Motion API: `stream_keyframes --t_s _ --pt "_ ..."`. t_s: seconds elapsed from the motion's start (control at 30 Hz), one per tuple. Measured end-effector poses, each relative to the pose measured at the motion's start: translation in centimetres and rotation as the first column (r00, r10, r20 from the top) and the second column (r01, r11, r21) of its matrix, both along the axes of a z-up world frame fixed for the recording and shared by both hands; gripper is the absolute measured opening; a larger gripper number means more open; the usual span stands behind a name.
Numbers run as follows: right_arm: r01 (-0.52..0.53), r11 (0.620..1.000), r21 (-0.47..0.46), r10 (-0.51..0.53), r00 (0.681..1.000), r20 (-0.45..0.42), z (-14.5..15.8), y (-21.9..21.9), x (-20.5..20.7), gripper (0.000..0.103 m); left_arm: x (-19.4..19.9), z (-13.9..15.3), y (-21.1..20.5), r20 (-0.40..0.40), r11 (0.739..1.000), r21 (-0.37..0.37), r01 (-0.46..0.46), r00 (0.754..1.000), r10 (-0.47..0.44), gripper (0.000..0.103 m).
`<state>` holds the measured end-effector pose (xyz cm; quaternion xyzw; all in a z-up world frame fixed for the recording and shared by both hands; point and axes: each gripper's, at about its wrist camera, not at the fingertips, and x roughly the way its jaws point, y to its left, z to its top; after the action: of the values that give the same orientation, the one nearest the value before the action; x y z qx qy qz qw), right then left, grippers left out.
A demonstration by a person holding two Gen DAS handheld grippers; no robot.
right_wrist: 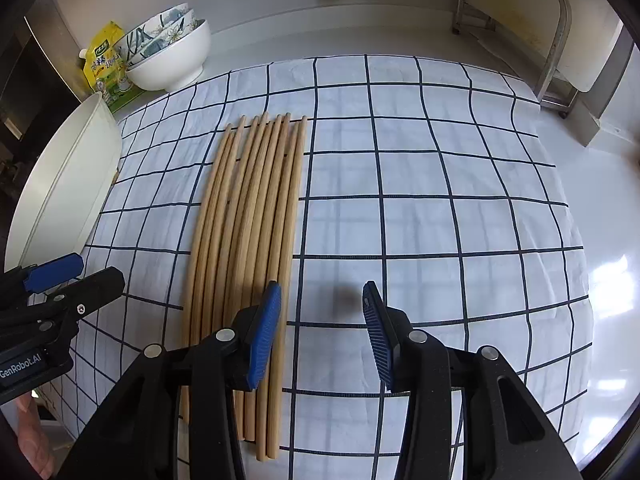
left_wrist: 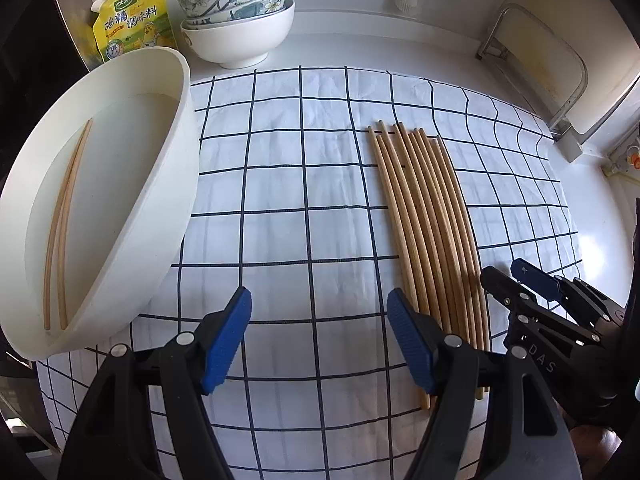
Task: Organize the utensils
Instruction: 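Move the left tool back over the chopstick row on the cloth, then close the left tool on another chopstick from the row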
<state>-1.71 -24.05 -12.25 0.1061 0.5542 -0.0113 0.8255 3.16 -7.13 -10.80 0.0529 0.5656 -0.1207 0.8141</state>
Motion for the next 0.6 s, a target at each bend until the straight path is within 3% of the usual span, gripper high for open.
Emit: stream_keyframes --t_s 0.6 --pt "-0.022 0.999 -0.038 0.023 1.0 0.017 -0.2 0.2 -0.4 0.041 -0.3 -1.5 -1.4 -0.022 1.0 -0.017 0.017 1.0 -0.018 0.072"
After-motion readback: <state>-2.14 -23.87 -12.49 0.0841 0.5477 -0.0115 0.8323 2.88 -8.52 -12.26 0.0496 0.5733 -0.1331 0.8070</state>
